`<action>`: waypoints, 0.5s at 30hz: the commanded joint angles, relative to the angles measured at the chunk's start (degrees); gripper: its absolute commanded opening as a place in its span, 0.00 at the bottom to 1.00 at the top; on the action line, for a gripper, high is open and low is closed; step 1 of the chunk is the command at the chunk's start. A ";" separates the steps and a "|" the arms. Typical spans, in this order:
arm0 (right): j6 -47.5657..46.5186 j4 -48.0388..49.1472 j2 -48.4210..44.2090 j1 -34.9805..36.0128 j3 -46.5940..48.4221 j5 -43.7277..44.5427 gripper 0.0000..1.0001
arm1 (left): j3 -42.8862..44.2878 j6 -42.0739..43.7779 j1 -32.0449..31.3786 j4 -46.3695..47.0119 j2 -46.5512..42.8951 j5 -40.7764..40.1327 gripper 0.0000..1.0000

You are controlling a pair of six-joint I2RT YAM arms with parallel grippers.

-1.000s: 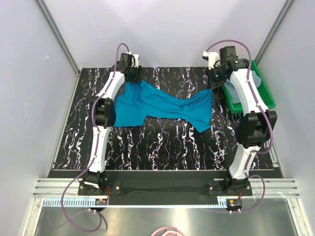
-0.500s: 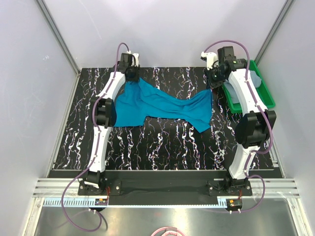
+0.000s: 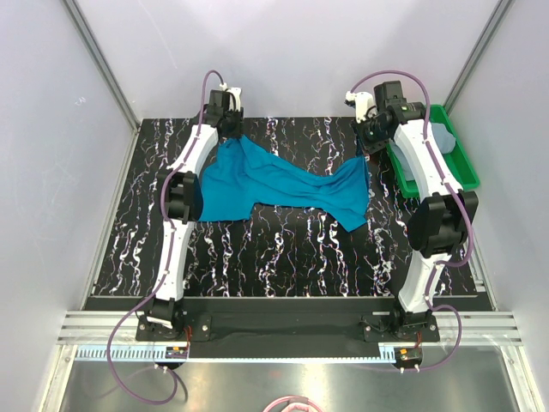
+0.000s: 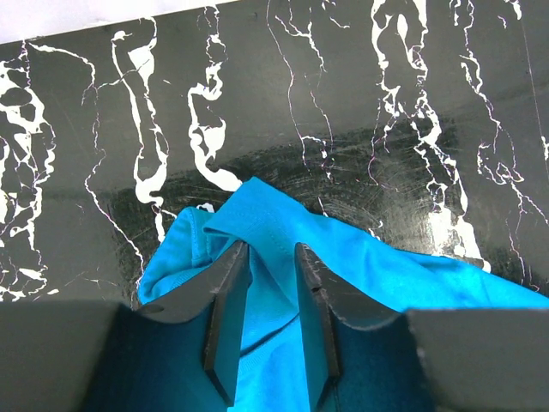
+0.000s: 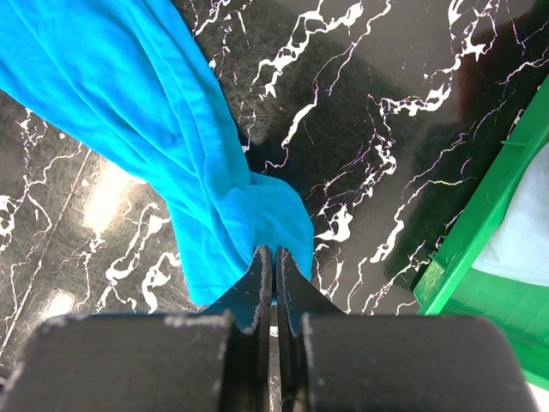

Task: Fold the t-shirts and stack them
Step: Flatten the tshirt out

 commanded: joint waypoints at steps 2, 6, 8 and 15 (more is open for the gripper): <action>-0.94 1.28 -0.85 0.78 1.33 1.53 0.00 | 1.59 -0.27 -0.42 2.42 -2.09 0.06 0.38; -1.11 1.20 -0.94 1.04 1.33 1.88 0.00 | 2.47 0.69 -0.33 3.12 -1.13 1.73 0.30; -1.12 1.11 -0.85 1.04 1.42 1.88 0.00 | 2.47 0.96 -0.59 3.30 -1.04 2.61 0.18; -0.50 1.63 -0.85 1.31 1.86 2.84 0.00 | 1.94 0.96 -0.60 2.69 -2.44 4.11 0.00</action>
